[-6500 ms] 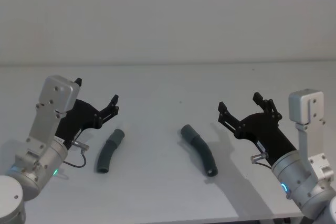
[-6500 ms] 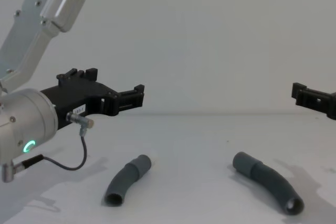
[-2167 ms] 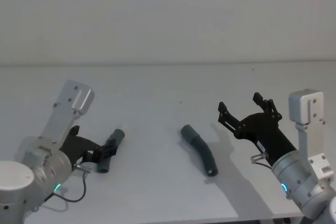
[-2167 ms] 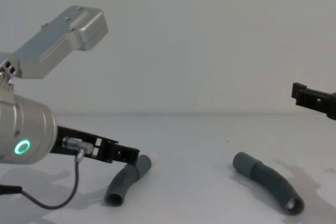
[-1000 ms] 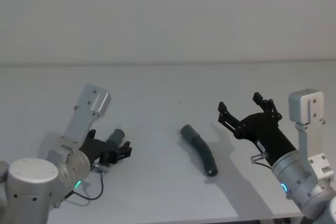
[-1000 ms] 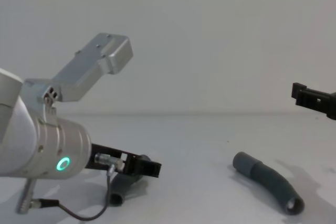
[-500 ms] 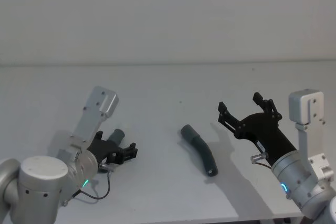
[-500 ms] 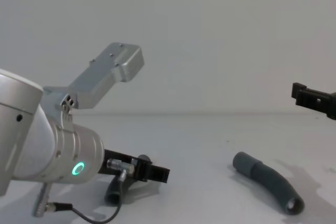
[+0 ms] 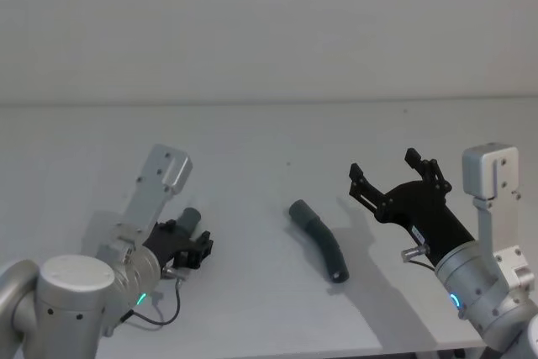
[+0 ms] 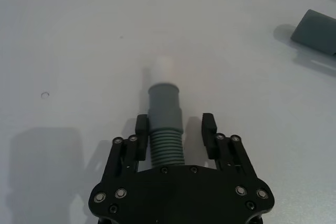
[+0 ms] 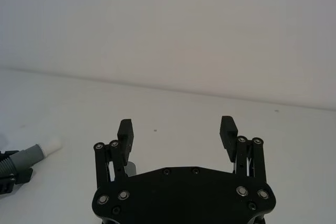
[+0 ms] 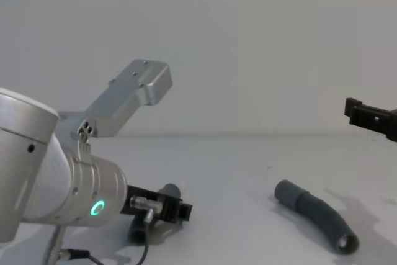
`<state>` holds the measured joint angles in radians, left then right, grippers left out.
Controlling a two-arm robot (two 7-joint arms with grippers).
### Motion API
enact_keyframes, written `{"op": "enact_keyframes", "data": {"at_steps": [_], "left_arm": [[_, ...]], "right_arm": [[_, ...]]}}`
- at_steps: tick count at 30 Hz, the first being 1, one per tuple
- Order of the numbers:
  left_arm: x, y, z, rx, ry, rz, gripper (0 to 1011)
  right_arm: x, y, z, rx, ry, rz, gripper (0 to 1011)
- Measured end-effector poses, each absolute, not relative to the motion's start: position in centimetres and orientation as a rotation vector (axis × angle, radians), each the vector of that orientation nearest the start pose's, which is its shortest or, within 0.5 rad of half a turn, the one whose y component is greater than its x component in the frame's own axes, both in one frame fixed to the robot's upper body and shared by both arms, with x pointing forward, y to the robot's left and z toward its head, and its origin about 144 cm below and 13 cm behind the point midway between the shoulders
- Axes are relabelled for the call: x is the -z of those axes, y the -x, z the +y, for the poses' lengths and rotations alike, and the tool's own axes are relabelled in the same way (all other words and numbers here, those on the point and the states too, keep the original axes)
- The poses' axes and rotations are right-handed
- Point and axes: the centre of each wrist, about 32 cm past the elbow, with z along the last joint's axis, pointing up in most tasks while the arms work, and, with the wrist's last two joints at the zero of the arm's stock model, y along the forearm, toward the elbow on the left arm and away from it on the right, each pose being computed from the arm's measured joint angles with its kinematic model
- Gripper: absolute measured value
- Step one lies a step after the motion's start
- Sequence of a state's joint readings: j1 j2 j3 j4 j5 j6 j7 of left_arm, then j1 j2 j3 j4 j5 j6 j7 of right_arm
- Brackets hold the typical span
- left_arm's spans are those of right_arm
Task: Use both hands to pick up one end of the pipe from the table, align the ends, and insert them.
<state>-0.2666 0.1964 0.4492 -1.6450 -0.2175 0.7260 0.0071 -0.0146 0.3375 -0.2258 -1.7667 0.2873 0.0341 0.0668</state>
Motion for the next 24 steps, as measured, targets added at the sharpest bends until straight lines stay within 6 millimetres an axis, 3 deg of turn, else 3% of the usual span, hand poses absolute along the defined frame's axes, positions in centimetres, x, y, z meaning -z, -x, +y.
{"op": "enact_keyframes", "data": {"at_steps": [7,24], "left_arm": [[-122.26,-49.08,14.13,-1.135,-0.483,0.218,450],[-121.87,-48.66,14.06,-1.146,-0.473,0.215,344]], "right_arm": [[-118.87,-44.33,-23.71,1.23,-0.026,-0.075,1004],[-118.87,-44.33,-23.71,1.229,-0.026,-0.075,1004]]}}
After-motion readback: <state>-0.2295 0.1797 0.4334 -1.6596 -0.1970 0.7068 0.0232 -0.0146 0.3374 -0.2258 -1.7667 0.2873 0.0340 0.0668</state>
